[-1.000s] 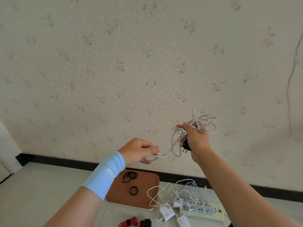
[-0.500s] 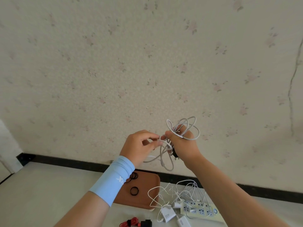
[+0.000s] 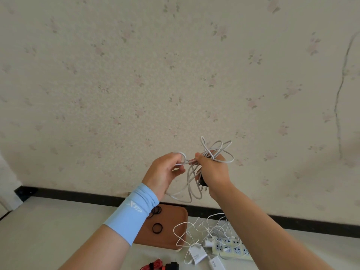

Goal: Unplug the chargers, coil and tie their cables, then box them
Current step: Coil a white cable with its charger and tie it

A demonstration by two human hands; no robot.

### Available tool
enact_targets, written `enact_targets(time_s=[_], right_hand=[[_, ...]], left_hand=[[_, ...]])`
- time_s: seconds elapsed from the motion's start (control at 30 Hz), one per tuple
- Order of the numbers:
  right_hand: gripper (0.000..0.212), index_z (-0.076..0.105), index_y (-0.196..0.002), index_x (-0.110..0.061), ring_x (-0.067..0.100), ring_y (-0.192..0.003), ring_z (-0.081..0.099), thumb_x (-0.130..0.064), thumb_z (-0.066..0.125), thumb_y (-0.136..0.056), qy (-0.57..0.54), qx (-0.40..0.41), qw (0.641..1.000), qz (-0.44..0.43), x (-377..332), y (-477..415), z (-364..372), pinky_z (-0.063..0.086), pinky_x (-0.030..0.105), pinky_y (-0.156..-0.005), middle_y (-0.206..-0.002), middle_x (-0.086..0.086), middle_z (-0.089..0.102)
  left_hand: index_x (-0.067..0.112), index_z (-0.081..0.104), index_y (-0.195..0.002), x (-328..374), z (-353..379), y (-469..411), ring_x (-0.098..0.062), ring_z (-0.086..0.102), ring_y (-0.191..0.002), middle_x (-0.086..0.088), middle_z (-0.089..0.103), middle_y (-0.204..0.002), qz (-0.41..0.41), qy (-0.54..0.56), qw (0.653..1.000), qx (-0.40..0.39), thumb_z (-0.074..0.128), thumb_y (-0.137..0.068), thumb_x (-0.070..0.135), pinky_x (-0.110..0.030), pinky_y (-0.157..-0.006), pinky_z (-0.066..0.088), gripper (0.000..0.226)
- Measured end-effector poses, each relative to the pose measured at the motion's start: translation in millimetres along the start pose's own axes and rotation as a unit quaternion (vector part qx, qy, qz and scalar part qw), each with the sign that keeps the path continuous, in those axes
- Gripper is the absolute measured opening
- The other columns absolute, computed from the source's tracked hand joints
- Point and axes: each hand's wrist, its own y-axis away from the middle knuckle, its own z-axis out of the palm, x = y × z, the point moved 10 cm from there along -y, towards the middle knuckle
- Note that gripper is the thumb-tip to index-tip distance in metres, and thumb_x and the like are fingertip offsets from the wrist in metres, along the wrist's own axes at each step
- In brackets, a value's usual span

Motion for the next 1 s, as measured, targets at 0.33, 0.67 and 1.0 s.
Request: enact_targets(time_s=[0.33,0.67,1.0], right_hand=[[0.011,0.056,-0.091,-0.007,0.017,-0.049,0.056,-0.014,0.062,-0.098,-0.006,-0.020,0.999,-0.034,-8,6,10,0.048,0.023,-0.044,-0.075,0.006,0.076],[0.016,0.057,-0.103,0.007,0.017,-0.036,0.052,-0.007,0.053,-0.095,-0.037,0.080,0.996,0.015,18,-9,-14,0.038,0.026,-0.039,-0.072,0.017,0.066],[0.019,0.058,-0.108,0.003,0.013,-0.031,0.050,-0.012,0.051,-0.098,0.009,0.107,0.991,0.076,38,-25,-31,0.039,0.024,-0.037,-0.072,0.017,0.066]], left_hand=[[0.014,0.063,-0.090,-22,-49,0,-0.017,0.056,-0.074,0.000,0.060,-0.079,-0.081,0.289,0.934,0.192,0.057,-0.097,0.017,-0.048,-0.086,0.056,0.010],[0.025,0.064,-0.087,39,29,35,-0.007,0.052,-0.081,0.015,0.056,-0.087,0.340,-0.502,0.794,-0.041,0.065,-0.080,0.017,-0.021,-0.072,0.045,0.010],[0.034,0.063,-0.081,-13,23,7,-0.008,0.046,-0.058,0.013,0.052,-0.063,0.033,-0.506,0.852,-0.127,0.056,-0.095,0.034,-0.028,-0.064,0.040,0.015]])
